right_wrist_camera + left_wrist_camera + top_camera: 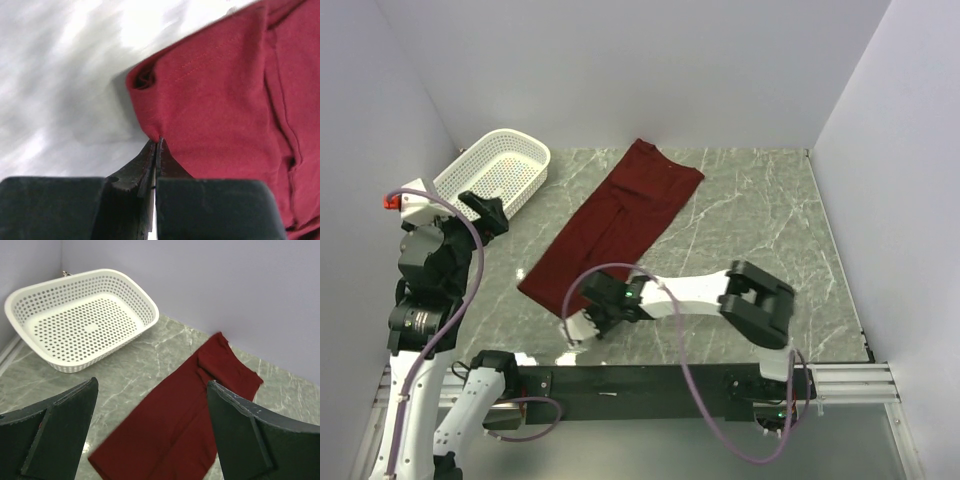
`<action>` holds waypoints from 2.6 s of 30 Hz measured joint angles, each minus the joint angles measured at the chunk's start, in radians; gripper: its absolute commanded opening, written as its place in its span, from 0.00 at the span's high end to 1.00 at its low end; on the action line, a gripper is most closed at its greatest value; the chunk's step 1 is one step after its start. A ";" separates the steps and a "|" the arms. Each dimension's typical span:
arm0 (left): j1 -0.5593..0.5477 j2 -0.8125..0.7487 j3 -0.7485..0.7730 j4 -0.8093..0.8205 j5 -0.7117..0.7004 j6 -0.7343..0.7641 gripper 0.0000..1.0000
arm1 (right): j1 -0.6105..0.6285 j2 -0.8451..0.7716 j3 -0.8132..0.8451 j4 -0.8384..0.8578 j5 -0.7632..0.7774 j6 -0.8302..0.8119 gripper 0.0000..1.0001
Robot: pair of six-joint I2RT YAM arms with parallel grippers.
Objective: Fold and stack the t-shirts
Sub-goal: Fold the tshirt
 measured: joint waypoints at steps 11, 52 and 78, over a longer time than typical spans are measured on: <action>0.000 0.081 -0.058 0.054 0.183 -0.046 0.05 | -0.077 -0.491 -0.475 -0.123 -0.063 -0.050 1.00; -0.260 1.485 0.704 0.101 0.432 0.150 0.28 | -0.833 -0.725 -0.266 -0.169 -0.554 0.617 0.43; 0.001 0.446 -0.137 0.237 0.370 0.018 0.08 | -0.567 0.312 0.695 -0.320 0.021 0.537 0.54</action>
